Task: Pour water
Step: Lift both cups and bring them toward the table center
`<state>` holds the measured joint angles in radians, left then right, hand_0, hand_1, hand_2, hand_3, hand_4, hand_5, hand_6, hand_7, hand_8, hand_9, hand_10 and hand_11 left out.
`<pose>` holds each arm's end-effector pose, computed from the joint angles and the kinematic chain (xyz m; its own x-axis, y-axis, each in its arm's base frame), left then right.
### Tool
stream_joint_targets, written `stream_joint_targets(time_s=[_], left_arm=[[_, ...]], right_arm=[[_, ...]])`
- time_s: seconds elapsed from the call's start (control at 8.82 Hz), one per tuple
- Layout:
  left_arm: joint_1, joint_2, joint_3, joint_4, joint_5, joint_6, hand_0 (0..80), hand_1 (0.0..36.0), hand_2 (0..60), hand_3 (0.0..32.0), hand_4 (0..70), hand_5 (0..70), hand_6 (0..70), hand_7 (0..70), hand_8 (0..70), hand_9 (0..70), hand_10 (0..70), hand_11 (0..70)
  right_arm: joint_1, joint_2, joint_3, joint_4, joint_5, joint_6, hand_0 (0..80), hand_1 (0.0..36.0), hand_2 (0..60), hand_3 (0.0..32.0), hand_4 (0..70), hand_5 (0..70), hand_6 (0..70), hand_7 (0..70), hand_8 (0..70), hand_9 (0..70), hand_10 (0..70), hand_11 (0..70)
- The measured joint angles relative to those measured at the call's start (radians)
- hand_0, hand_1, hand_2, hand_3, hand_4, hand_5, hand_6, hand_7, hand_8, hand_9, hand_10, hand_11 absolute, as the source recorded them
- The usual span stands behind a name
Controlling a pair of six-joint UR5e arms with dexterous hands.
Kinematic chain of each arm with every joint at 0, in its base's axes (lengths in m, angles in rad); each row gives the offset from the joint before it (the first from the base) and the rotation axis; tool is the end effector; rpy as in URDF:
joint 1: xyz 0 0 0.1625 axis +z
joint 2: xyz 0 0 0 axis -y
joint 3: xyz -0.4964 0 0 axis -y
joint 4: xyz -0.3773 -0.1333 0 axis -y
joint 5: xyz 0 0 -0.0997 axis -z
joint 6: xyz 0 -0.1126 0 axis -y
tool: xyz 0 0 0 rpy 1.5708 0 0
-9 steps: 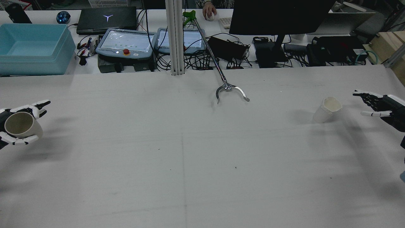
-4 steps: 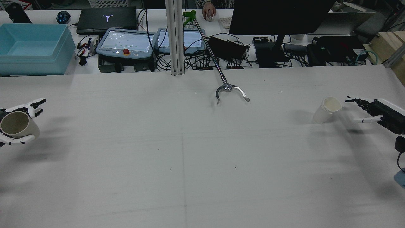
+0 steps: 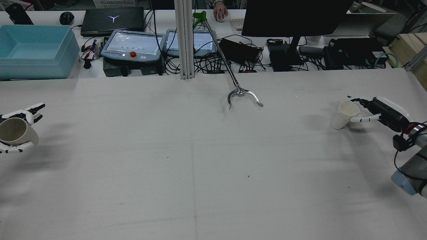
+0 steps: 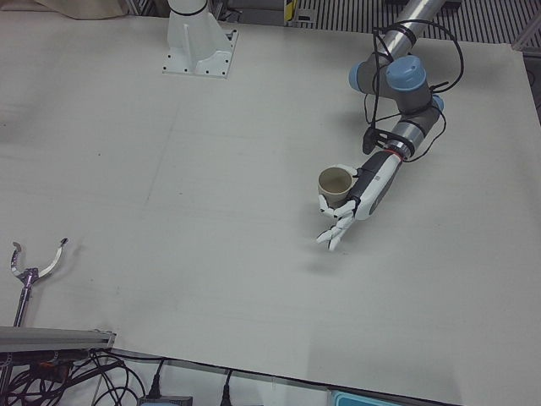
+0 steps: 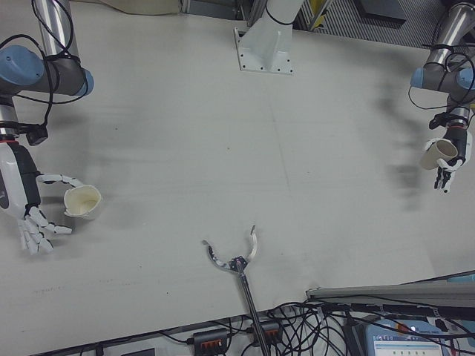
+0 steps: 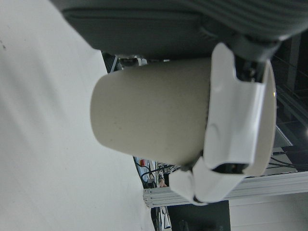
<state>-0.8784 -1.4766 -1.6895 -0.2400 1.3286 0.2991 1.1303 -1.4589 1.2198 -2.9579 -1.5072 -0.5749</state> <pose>0.1716 -0.4580 0.7151 -0.9045 -0.3627 -0.2245 0.1042 0.3224 -0.9408 -0.0984 -0.5381 0.8509 -0.7675 0.3362 0.5459 -0.5254 0.1581 -0.8360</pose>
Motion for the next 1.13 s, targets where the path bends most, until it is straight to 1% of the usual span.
stream_joint_targets(time_s=[0.11, 0.23, 0.34, 0.45, 0.57, 0.68, 0.79, 0.91, 1.02, 1.13], left_arm=[[0.0, 0.017, 0.002, -0.018, -0.001, 0.0, 68.8, 36.0, 60.0, 0.0, 60.9, 70.0, 6.1, 14.1, 1.0, 3.6, 4.3, 9.1], [0.0, 0.038, 0.005, -0.038, -0.001, 0.0, 68.3, 36.0, 60.0, 0.0, 60.7, 70.0, 6.1, 14.1, 1.0, 3.6, 4.3, 9.0], [-0.001, 0.062, 0.008, -0.061, -0.001, 0.0, 68.6, 36.0, 60.0, 0.0, 60.9, 70.0, 6.1, 14.1, 1.0, 3.6, 4.2, 9.0], [-0.001, 0.081, 0.011, -0.08, -0.001, -0.001, 68.8, 36.0, 60.0, 0.0, 60.6, 70.0, 6.0, 13.9, 1.0, 3.5, 4.2, 8.9], [-0.001, 0.092, 0.015, -0.095, -0.002, -0.001, 69.2, 36.0, 60.0, 0.0, 60.1, 70.0, 6.0, 13.9, 1.0, 3.6, 4.3, 9.0], [-0.001, 0.1, 0.018, -0.106, -0.002, -0.001, 70.8, 36.0, 60.0, 0.0, 60.7, 70.0, 6.2, 14.2, 1.1, 3.7, 4.3, 9.1], [-0.001, 0.106, 0.017, -0.111, -0.001, -0.001, 75.3, 36.0, 60.0, 0.0, 63.7, 70.0, 7.2, 15.0, 1.3, 3.8, 4.3, 9.2], [0.0, 0.104, 0.009, -0.105, 0.0, 0.001, 78.8, 36.0, 60.0, 0.0, 65.1, 70.0, 8.1, 15.8, 1.6, 4.0, 4.5, 9.6], [0.003, 0.098, -0.014, -0.08, 0.001, 0.006, 80.0, 36.0, 60.0, 0.0, 66.4, 70.0, 8.7, 16.4, 2.0, 4.5, 4.8, 10.0], [0.005, 0.068, -0.053, -0.018, 0.004, 0.011, 79.7, 36.0, 60.0, 0.0, 67.6, 70.0, 9.1, 16.6, 2.0, 4.4, 4.7, 9.8]], right_arm=[[-0.042, 0.006, 0.0, -0.003, 0.031, -0.001, 52.1, 22.4, 20.9, 0.0, 10.3, 25.7, 8.2, 14.6, 2.0, 5.5, 0.0, 0.2], [-0.083, 0.017, 0.003, -0.005, 0.06, -0.002, 55.3, 25.5, 23.5, 0.0, 11.1, 30.1, 10.4, 19.7, 4.3, 8.9, 1.8, 5.1], [-0.116, 0.028, 0.011, -0.005, 0.086, -0.001, 64.7, 30.7, 26.9, 0.0, 23.8, 40.1, 17.6, 30.1, 10.0, 16.6, 7.1, 13.0], [-0.136, 0.032, 0.036, -0.012, 0.112, -0.001, 80.0, 35.9, 40.7, 0.0, 40.8, 66.6, 40.1, 57.1, 28.0, 40.1, 22.7, 35.9], [-0.148, 0.032, 0.073, -0.048, 0.132, -0.001, 80.0, 36.0, 57.5, 0.0, 42.9, 70.0, 58.1, 70.0, 48.1, 65.5, 47.3, 69.8], [-0.154, 0.031, 0.11, -0.103, 0.145, -0.001, 80.0, 36.0, 60.0, 0.0, 42.5, 70.0, 64.7, 70.0, 56.6, 70.0, 57.3, 70.0], [-0.153, 0.028, 0.144, -0.149, 0.151, 0.001, 80.0, 36.0, 60.0, 0.0, 43.5, 70.0, 66.0, 70.0, 57.3, 70.0, 57.5, 70.0], [-0.149, 0.017, 0.18, -0.173, 0.154, 0.006, 80.0, 36.0, 60.0, 0.0, 46.5, 70.0, 67.1, 70.0, 56.7, 70.0, 55.7, 70.0], [-0.136, -0.002, 0.223, -0.187, 0.154, 0.022, 80.0, 36.0, 60.0, 0.0, 51.4, 70.0, 68.0, 70.0, 55.6, 70.0, 53.0, 70.0], [-0.108, -0.022, 0.262, -0.194, 0.151, 0.062, 80.0, 36.0, 60.0, 0.0, 52.5, 70.0, 67.7, 70.0, 54.9, 70.0, 51.7, 70.0]])
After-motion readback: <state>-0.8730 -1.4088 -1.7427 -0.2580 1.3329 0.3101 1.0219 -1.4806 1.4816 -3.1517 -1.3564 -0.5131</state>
